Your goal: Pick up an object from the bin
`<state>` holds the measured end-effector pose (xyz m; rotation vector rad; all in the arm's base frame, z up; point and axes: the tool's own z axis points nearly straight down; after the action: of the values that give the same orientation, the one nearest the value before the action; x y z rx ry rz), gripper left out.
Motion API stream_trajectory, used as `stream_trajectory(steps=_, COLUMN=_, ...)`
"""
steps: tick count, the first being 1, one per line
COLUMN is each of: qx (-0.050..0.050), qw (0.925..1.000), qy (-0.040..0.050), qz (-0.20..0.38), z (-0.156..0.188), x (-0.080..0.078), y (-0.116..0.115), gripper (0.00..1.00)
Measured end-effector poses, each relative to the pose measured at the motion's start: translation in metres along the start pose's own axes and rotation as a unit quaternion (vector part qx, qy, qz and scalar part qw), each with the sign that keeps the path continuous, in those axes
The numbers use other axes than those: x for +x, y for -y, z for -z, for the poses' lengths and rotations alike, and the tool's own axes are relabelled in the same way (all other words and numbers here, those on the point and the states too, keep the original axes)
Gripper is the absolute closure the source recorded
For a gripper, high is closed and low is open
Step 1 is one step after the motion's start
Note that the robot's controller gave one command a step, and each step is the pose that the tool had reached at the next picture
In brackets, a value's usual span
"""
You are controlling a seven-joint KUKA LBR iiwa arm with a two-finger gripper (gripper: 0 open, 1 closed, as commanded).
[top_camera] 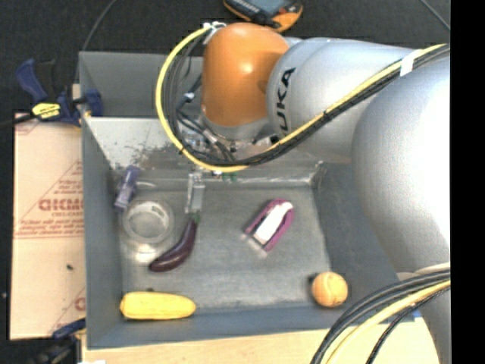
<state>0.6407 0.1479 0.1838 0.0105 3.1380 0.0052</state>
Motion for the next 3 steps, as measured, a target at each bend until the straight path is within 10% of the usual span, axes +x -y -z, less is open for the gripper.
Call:
stream_trajectory(steps=1, qx=0.000, qw=1.0000, qy=0.0000, qz=0.000, z=0.000, x=0.000, y=0.000, gripper=0.00)
stream_trajectory(steps=2, qx=-0.001, qw=0.9989, qy=0.0017, qz=0.047, z=-0.055, x=0.017, y=-0.028, gripper=1.00)
stream_trajectory(steps=3, qx=-0.001, qw=0.9989, qy=0.0017, qz=0.047, z=-0.055, x=0.017, y=-0.028, gripper=1.00)
